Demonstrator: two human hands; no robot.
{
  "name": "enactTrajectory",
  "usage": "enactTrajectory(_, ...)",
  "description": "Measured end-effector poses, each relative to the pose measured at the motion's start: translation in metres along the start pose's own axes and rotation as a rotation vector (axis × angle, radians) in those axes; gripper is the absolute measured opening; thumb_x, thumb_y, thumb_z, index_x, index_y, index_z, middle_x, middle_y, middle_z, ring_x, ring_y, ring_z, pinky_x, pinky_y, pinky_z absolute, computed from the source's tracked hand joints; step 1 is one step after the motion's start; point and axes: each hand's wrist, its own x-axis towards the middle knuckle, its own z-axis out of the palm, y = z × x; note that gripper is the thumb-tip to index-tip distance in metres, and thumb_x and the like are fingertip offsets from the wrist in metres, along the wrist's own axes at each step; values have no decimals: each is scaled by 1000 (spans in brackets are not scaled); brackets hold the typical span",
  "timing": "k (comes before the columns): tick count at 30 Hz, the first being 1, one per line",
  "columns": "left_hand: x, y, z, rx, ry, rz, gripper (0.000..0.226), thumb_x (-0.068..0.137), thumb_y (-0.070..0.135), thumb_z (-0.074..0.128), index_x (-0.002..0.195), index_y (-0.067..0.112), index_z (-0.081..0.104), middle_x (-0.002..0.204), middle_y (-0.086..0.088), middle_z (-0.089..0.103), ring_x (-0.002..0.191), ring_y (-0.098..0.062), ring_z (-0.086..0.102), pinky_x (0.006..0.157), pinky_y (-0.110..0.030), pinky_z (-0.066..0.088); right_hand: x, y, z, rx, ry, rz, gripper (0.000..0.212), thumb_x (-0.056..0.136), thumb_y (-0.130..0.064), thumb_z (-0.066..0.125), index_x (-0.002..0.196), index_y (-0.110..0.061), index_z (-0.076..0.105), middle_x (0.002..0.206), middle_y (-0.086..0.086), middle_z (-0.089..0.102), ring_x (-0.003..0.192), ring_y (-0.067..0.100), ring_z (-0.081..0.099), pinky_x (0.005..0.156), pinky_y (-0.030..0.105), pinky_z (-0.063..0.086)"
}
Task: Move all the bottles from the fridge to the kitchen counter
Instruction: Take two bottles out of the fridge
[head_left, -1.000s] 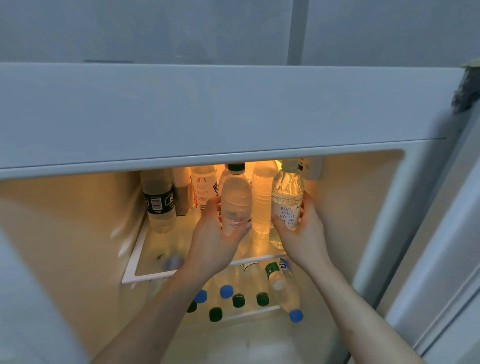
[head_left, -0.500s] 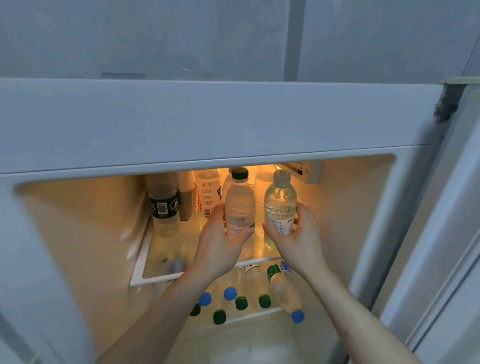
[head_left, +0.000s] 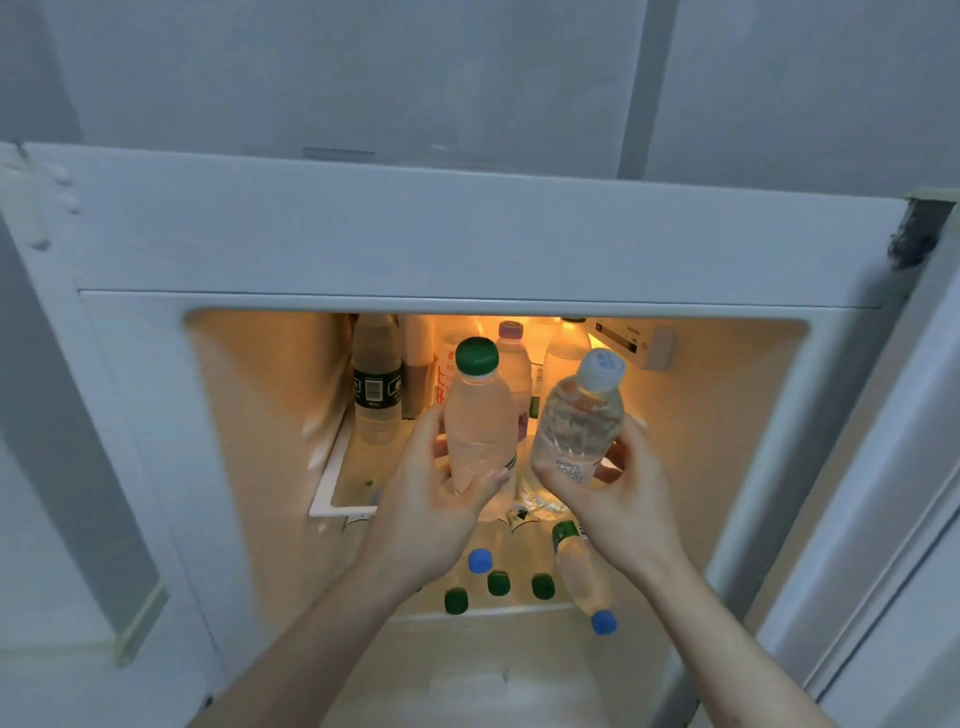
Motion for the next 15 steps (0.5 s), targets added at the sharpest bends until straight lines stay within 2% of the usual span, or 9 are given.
enactTrajectory(2,-16,7,-11,17,30,-16,67,83,28,84,133,47,45,125,29,59,115,13,56,92,-19,54,-6,-5,1,37,-39,5,49,74,-18,91,114,-32,66,104,-24,70,100,5,68,80,13,52)
enactTrajectory(4,-36,14,-18,73,73,-40,67,82,27,84,133,47,46,123,27,62,113,9,58,93,-25,56,-13,-6,2,64,-93,19,51,73,-21,92,114,-34,66,106,-19,72,102,6,68,82,17,54)
enactTrajectory(7,-70,21,-21,101,150,-73,71,81,19,85,131,52,46,119,26,66,110,1,64,90,-25,56,-28,-3,0,99,-176,34,50,71,-22,93,112,-32,67,104,-16,74,100,7,69,81,21,56)
enactTrajectory(9,-94,25,-20,101,195,-127,65,82,13,84,130,44,50,116,26,66,107,1,65,90,-25,56,-40,-1,-1,144,-229,47,50,69,-20,94,109,-33,68,102,-16,75,99,6,69,78,17,54)
enactTrajectory(12,-139,36,-13,159,301,-205,57,82,15,84,124,40,55,113,22,69,106,-3,67,90,-29,56,-58,2,-9,208,-342,61,54,67,-12,94,110,-33,69,102,-19,75,97,2,71,78,14,55)
enactTrajectory(15,-187,47,-9,201,393,-283,56,81,15,85,118,43,54,110,26,69,105,-2,67,87,-23,54,-83,-3,-12,263,-453,96,56,68,-6,92,113,-30,69,101,-19,76,94,0,72,75,16,57)
